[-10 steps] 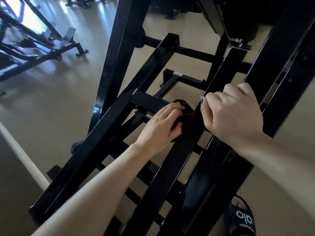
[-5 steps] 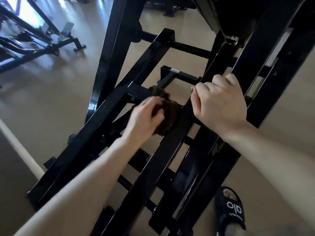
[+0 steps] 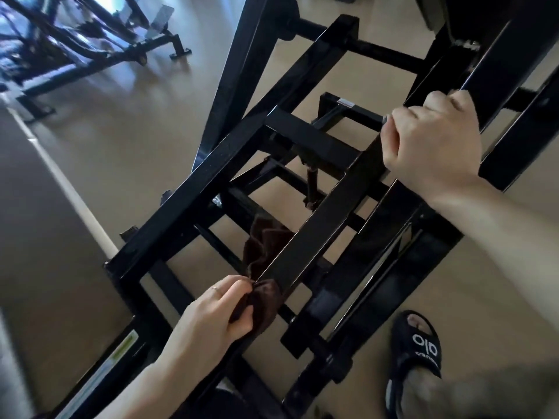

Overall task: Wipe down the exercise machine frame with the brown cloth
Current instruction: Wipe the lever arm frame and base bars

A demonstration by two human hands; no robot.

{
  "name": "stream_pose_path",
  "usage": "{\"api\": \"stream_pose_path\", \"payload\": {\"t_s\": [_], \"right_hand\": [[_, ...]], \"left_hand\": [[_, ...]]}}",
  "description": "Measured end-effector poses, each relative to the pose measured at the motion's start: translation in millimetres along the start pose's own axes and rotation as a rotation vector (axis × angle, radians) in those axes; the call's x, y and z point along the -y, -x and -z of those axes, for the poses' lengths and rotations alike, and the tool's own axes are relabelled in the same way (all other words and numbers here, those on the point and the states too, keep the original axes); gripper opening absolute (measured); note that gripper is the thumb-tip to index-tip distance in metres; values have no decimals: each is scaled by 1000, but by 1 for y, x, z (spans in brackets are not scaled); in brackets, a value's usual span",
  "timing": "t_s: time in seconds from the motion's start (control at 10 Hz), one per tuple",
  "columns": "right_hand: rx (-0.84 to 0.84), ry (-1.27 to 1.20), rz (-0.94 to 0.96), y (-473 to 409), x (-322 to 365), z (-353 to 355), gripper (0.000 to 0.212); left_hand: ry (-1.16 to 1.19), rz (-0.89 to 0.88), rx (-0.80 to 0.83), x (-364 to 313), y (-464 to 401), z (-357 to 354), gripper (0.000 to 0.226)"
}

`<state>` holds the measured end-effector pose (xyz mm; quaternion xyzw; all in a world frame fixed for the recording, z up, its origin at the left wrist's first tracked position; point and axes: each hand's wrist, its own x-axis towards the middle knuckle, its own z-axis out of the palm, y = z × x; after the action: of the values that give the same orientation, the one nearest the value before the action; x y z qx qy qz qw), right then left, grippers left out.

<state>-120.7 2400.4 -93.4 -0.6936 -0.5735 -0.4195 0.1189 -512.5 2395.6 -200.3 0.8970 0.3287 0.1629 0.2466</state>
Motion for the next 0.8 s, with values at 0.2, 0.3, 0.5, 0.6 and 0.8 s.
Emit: {"api": "stream_pose_path", "payload": {"t_s": [0.2,0.3,0.5,0.6,0.8], "right_hand": [[1,-13,-58,1,4,-1,55],[13,-11,-69,0,3,-2,55],[50,-3,-117,0,4,-3,57],[120,-52,-123,-1,3,7,59],[240,-204,181,115,-41,7,51]], "left_hand": [[-4,54,-99,-19,-8,-5,15],[22,87,-173,-40,-32,-14,14],[119,162,-202,-37,-21,-17,14],[73,191,-173,-25,14,-16,15],[-68,324,-126,-1,91,-9,22]]}}
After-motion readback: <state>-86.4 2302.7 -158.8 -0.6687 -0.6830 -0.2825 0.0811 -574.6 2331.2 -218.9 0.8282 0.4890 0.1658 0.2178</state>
